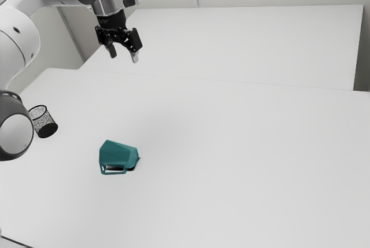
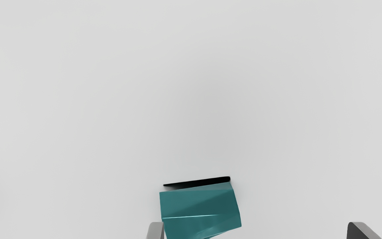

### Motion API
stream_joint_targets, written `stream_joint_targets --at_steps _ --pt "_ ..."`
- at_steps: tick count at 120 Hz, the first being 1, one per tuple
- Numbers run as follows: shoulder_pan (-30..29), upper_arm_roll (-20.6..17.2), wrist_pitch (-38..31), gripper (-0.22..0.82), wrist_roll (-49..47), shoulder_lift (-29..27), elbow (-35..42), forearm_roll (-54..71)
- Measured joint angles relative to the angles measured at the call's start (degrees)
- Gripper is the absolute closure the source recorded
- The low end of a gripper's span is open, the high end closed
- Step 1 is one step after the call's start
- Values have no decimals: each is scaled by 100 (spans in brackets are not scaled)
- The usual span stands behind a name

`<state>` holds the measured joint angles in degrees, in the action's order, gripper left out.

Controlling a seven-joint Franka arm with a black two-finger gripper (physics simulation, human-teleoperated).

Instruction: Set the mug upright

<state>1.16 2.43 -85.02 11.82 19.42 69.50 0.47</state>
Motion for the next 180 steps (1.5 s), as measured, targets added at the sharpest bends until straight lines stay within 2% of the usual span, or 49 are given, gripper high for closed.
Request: stream_joint_targets --at_steps 28,39,60,69,80,109,148,180 --pt "-136 47 35 0 33 53 99 -147" --pt "-221 302 39 0 46 -53 389 -182" --pt "-326 636 21 0 78 -684 1789 -571" --pt "-314 952 12 0 147 -1011 2462 -820" --pt "-365 1268 2 0 297 -1144 3033 -1109" --pt "-409 1558 -351 0 903 -1525 4254 -1477" --pt "-381 1660 -1425 0 2082 -1542 4778 -1556" --pt "-425 1949 -2056 0 2996 -1504 4930 -1797"
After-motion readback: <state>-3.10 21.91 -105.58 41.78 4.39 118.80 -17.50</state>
